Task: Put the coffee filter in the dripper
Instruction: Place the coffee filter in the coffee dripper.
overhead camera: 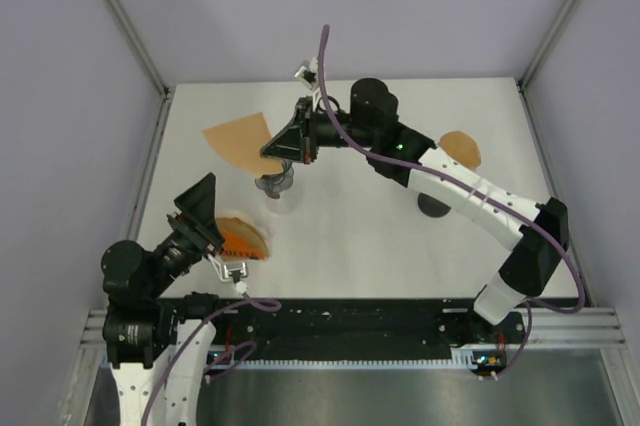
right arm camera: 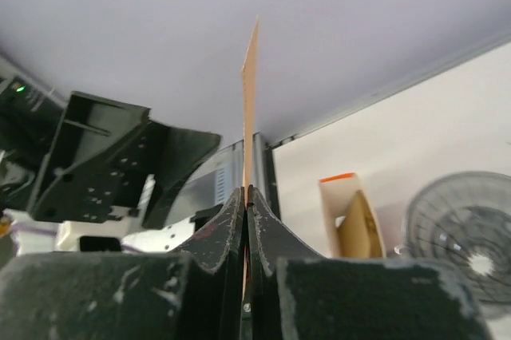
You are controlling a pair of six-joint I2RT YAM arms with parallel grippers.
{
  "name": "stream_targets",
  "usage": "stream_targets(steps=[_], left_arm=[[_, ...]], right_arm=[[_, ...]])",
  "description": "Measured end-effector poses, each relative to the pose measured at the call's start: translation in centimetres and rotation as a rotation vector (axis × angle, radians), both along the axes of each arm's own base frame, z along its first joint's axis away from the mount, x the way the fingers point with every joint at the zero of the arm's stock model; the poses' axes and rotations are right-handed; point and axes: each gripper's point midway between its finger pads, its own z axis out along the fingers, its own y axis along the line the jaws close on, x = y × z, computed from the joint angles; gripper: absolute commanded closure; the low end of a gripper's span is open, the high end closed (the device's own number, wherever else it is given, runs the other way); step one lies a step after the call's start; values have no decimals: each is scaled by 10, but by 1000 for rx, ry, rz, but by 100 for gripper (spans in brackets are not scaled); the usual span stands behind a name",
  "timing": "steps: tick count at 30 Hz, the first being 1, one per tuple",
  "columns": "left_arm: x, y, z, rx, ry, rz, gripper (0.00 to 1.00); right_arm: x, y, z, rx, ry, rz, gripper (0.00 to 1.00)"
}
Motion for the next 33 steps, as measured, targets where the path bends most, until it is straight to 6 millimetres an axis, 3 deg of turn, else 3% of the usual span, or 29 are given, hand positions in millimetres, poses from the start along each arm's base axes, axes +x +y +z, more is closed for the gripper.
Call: stream_targets(steps=[4,8,12,15,16,18,21,24,26,29,33], left_arm=[[6,10,3,-134,203,54,36],[23,22,32,-382,492,141,36],[59,21,66,-681,824,221,46],[94,-3,86,-897,1069,171,46],[103,-16,83,-946,1165,131,47],[105,-40,59,-1003,1376,114,46],[82,-74,3,-957,1597,167,40],[46,-94,-22,-793,1579,139,34],[31,-96,-9,-735,1498,75,32],[27,-92,21,-693,1327,0,38],[21,-87,37,-596,1162,-76,43]], right_arm=[[28,-21,4,-6,19,-164,100],[43,-36,12,-8,41,-270,100],[54,-47,8,-33,107,-342,100],[69,-57,-3,-68,177,-415,100],[73,-60,-5,-72,202,-438,100],[77,-65,-7,-73,251,-471,100],[80,-73,-2,-53,347,-497,100],[82,-79,4,-26,443,-507,100],[82,-80,4,-16,519,-510,100],[81,-79,3,-7,622,-512,100],[81,-77,2,18,727,-515,100]])
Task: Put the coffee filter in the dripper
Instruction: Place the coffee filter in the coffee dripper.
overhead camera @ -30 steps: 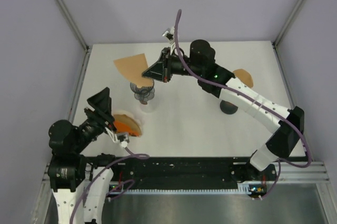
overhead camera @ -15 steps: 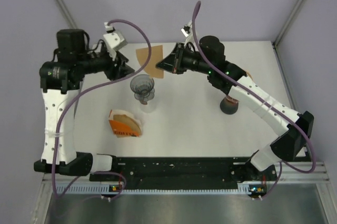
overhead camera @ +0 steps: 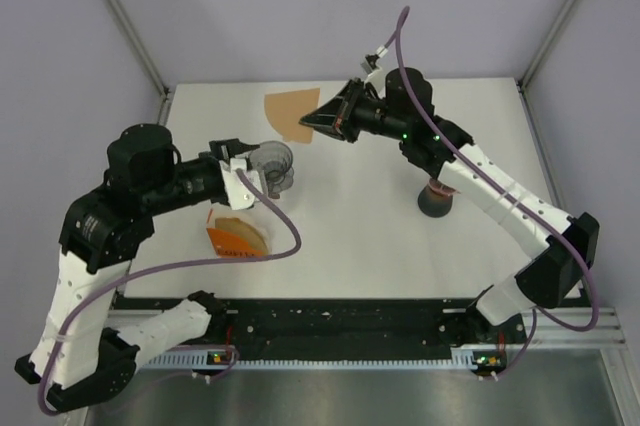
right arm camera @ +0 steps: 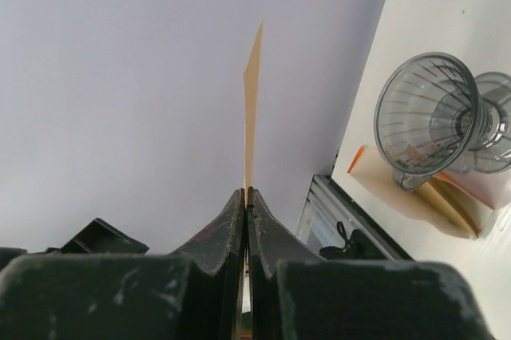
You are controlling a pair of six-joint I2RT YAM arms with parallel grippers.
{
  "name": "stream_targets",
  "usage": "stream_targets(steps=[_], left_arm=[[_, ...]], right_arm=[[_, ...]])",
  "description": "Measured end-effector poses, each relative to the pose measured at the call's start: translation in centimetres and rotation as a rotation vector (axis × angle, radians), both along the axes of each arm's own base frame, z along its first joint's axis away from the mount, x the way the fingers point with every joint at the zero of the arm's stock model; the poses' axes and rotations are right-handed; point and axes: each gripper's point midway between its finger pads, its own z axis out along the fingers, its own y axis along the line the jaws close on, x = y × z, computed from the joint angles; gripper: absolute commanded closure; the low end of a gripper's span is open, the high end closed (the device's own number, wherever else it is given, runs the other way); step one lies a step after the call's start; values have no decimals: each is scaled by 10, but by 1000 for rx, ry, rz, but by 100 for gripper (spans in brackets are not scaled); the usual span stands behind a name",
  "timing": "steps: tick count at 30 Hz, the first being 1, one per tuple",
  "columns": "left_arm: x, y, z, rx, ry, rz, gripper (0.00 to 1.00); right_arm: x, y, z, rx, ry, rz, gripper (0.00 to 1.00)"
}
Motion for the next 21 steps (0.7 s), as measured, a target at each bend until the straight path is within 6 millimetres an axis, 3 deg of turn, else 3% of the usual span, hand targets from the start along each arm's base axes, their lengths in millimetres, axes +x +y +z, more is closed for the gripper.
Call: stream_targets(steps=[2,8,14,21], left_arm=[[2,3,-3,41,-124,-31,43],[1,1,-46,117,-371,-134,46],[14,-13,-15,86,-545,-163,34],[39,-22,-18,137,-496,-150,32]], right_arm=[[0,1,-4,20,37,-11,100],[-2,6,-18,46,110,-43,100],[-13,7,-9,110,110,-32,100],[-22,1,15,179,77,-31,100]])
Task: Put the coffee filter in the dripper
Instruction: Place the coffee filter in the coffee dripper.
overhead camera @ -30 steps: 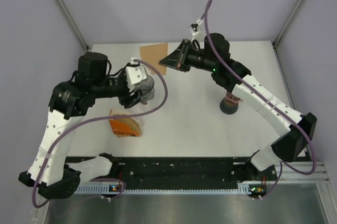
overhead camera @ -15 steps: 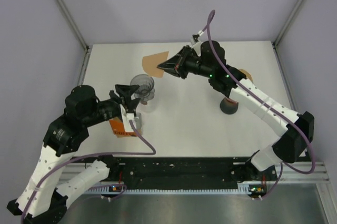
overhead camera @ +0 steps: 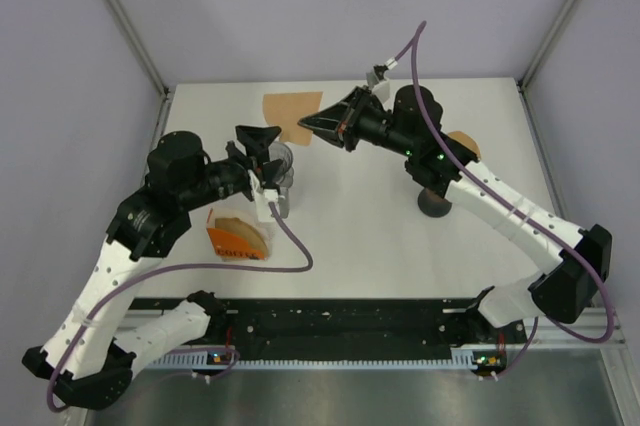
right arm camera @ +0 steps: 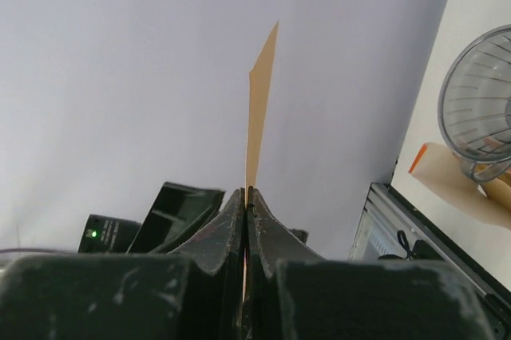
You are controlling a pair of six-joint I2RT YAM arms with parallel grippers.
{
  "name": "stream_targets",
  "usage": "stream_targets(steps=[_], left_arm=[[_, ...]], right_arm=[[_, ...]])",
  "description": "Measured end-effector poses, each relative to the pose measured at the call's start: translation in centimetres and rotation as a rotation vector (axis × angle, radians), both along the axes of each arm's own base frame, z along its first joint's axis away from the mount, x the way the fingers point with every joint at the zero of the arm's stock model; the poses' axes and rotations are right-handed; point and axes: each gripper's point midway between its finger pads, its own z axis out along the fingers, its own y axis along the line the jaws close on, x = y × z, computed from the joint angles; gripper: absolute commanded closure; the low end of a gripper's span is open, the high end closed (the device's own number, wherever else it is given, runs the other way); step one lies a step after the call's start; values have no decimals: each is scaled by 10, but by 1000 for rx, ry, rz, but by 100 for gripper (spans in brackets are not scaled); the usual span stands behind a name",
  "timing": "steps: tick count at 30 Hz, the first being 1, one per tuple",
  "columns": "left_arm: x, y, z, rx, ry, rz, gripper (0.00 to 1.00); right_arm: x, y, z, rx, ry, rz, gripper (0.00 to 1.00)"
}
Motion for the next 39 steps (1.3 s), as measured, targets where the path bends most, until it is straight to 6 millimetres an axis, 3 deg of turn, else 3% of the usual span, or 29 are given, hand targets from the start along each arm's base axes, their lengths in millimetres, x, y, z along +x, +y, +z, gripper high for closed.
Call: stream_targets(steps=[8,12,19,22,24,26,29,32,35,39], left_arm=[[27,-1,-8,34,22,87,61],[30,0,-3,20,8,106,100],[29,1,3,-31,43,123,100],[23,1,11,-99,130,142,100],[19,1,23,-164,200,158,100],[12,2,32,-238,285,176,100],[-1,2,33,-335,443,198,100],[-17,-3,23,-410,632,206,100],[-35,-12,13,-468,825,197,100],[-57,-20,8,-532,1006,164,100]], right_arm=[[-21,11,11,39,-12,52,100],[-24,13,12,50,-9,65,100],[-24,13,16,63,-22,69,98],[-26,14,19,64,-52,77,60],[-27,13,20,55,-88,78,47],[-28,10,22,30,-160,80,27],[-34,-2,29,-55,-360,80,8],[-50,-28,51,-155,-649,60,1],[-82,-61,79,-181,-924,51,1],[-122,-78,97,-170,-1223,132,1]])
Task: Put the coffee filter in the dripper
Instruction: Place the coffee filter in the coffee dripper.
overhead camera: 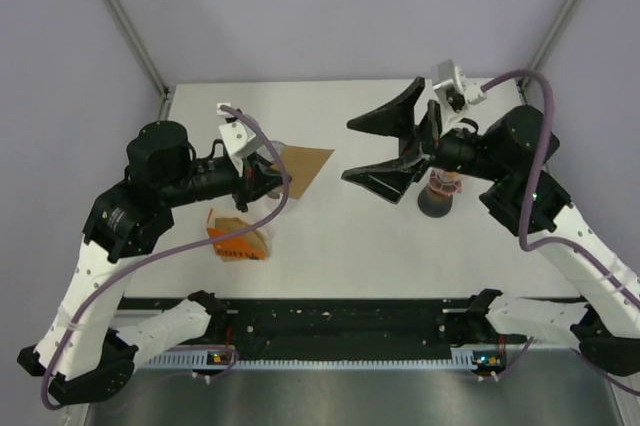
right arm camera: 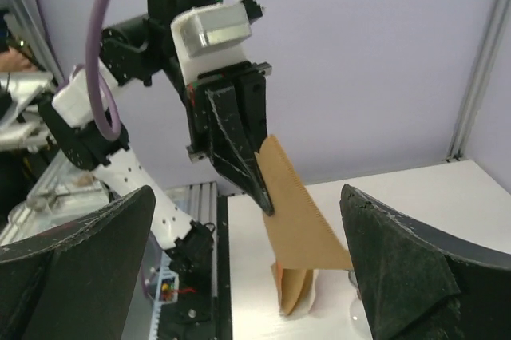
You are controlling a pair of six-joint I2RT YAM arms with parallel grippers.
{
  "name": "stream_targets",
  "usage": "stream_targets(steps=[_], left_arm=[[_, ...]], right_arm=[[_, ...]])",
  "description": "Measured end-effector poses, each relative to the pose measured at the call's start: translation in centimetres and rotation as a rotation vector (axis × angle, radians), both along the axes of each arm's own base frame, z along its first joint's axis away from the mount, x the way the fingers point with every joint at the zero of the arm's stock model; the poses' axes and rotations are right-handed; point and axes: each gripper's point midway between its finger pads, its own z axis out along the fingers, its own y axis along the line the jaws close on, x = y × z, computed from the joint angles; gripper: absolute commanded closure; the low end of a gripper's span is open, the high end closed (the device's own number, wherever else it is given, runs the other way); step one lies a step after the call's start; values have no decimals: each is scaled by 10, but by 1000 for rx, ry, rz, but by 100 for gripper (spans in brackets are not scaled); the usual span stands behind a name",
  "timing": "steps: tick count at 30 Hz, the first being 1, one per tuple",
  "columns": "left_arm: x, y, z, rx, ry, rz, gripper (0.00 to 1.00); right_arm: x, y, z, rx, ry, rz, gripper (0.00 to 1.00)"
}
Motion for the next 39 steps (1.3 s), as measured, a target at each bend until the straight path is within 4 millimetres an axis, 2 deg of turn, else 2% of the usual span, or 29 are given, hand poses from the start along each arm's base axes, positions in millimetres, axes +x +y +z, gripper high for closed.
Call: stream_targets(steps=[3,5,8,10,12,15,19,20,23,25,26,28,29,30,31,32,33,34,35,37,39], left_arm=[[-18,-4,0,-51,72,-48,100],[-26,-4,2,-70,88,-71,100],[-37,-5,3,-83,93,-114,100],[-42,-6,2,-85,97,-139,100],[-45,-7,1,-85,99,-157,100],[-46,-8,1,-81,92,-173,100],[-45,-10,-2,-71,96,-191,100],[-45,-11,-2,-68,91,-194,100],[-41,-13,-6,-55,95,-196,100],[-39,-14,-7,-53,99,-196,100],[-39,-14,-7,-53,100,-196,100],[-39,-14,-8,-52,101,-198,100],[-39,-15,-8,-52,101,-199,100],[-39,-15,-8,-52,102,-199,100],[-39,-14,-8,-51,103,-201,96],[-40,-14,-8,-50,101,-203,76],[-40,-15,-8,-48,98,-209,61],[-41,-15,-8,-47,93,-217,47],[-42,-15,-8,-47,90,-224,40],[-46,-14,-7,-49,89,-238,37],[-50,-13,-6,-52,84,-246,39]], right_arm=[[-1,12,-14,-62,-79,60,1],[6,28,-34,-120,-79,99,1],[16,56,-73,-222,-35,156,2],[16,66,-94,-274,-9,189,8],[12,70,-105,-306,5,225,19],[3,69,-97,-300,-20,270,34],[-18,68,-72,-266,-92,348,65],[-21,68,-69,-260,-105,366,66],[-27,69,-67,-263,-109,406,57],[-26,72,-71,-278,-97,421,61],[-25,74,-74,-286,-90,429,69],[-24,77,-82,-306,-72,445,95],[-23,78,-87,-317,-65,451,100],[-23,78,-89,-323,-61,455,100],[-23,79,-91,-327,-55,457,100],[-23,79,-92,-329,-58,459,100],[-24,78,-92,-332,-66,461,100],[-24,77,-93,-333,-77,462,100],[-25,76,-94,-338,-85,466,100],[-25,70,-94,-346,-95,462,100],[-26,63,-92,-349,-110,456,100]])
